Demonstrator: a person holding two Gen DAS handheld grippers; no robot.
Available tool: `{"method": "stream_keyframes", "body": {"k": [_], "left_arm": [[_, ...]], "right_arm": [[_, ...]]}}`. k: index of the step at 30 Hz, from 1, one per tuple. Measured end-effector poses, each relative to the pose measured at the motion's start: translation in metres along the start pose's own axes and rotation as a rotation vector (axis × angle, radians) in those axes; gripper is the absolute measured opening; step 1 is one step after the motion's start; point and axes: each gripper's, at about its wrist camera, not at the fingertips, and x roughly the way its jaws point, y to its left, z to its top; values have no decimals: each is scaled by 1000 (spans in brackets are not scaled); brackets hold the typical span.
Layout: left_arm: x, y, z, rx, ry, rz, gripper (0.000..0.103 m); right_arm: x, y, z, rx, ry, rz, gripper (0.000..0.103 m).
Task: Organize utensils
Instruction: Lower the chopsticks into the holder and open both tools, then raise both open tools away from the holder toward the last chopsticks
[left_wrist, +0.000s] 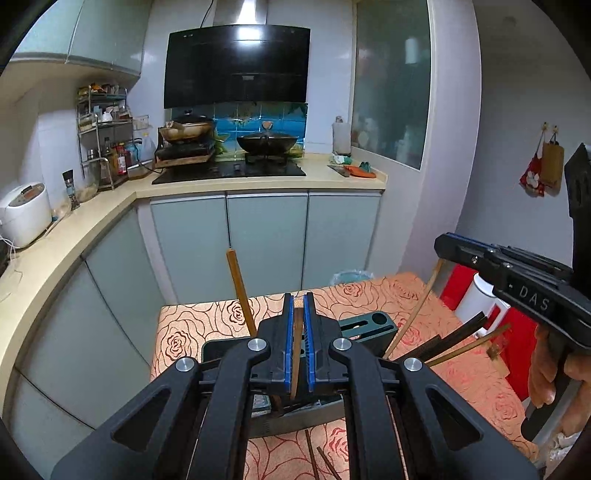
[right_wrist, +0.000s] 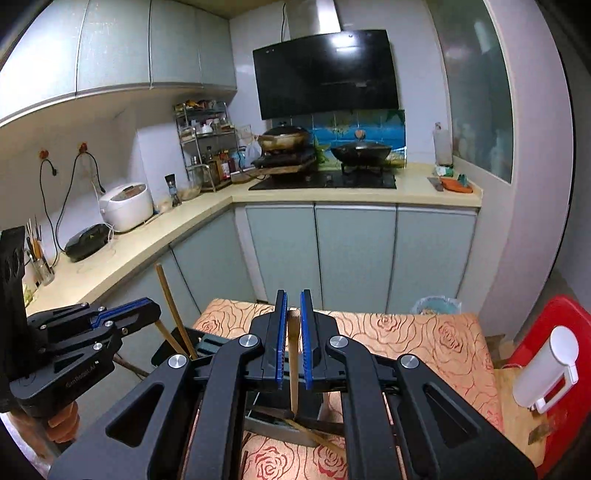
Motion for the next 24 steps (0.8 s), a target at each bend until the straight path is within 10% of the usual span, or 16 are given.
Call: {"method": "stream_keyframes", "body": {"k": [12, 24], "left_arm": [[-37, 6, -2, 3, -94, 66, 73], [-64, 14, -43, -15, -88, 83, 81]], "right_arm": [[-21, 0, -1, 10, -25, 0, 45], [-64, -8, -27, -6, -63, -28, 47]]}}
